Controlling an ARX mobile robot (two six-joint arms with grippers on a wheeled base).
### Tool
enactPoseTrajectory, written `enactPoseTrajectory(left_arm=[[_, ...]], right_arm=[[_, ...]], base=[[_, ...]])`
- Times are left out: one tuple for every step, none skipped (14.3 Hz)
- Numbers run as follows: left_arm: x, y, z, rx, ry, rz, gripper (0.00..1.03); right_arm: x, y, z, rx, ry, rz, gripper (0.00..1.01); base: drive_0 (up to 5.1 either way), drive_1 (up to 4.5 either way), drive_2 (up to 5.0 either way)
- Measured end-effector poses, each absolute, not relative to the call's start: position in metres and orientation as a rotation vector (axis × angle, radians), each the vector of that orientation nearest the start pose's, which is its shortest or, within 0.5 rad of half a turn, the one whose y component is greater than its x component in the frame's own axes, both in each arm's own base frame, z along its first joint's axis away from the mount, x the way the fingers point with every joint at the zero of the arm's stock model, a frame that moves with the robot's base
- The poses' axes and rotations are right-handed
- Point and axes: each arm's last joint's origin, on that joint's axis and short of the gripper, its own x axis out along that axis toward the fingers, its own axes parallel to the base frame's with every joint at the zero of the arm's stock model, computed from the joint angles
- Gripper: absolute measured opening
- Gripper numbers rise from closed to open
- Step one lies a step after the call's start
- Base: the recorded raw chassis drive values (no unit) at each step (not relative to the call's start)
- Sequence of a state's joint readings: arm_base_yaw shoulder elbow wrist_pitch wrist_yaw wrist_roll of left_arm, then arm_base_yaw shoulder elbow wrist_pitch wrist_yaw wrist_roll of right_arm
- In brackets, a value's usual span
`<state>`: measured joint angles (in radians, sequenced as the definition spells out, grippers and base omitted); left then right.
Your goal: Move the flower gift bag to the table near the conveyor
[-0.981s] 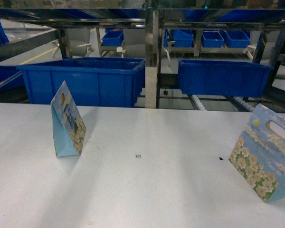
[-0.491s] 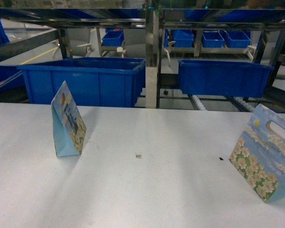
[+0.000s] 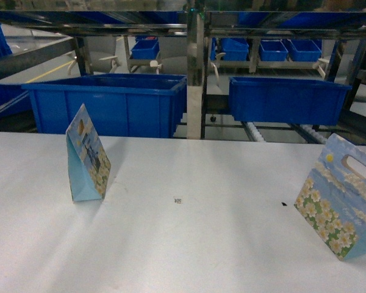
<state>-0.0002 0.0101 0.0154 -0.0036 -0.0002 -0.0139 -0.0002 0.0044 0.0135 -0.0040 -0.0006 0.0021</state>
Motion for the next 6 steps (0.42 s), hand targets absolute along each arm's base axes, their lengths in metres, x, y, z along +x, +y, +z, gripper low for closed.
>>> enactPoseTrajectory(left_arm=[[0.0974,0.0000,0.1676,-0.014,-0.002,0.000,0.98],[0.0974,0.0000,0.1676,-0.014,-0.002,0.000,0.98],[0.0974,0.0000,0.1678,-0.014,-0.002,0.000,0.98],[0.0974,0.0000,0.1678,-0.014,-0.002,0.000,0.98],[0.0974,0.0000,0.1676,-0.014,-0.002,0.000,0.98],[0.0974,0.0000,0.1676,-0.014,-0.002,0.000,0.98]], right_arm=[[0.0972,0.0000,0.1674,0.002,-0.005,0.000,0.98],[0.0971,0.0000,0.1674,0.002,-0.005,0.000,0.98],[0.0971,0.0000,0.1674,0.002,-0.005,0.000,0.98],[0.0972,0.0000,0.1674,0.002,-0.005,0.000,0.98],[0.0972,0.0000,0.1674,0.002,-0.005,0.000,0.98],[0.0972,0.0000,0.1674,0.002,-0.005,0.001,0.98]], base=[[0.0,0.00,0.0],[0.0,0.00,0.0],[0.0,0.00,0.0],[0.0,0.00,0.0],[0.0,0.00,0.0],[0.0,0.00,0.0]])
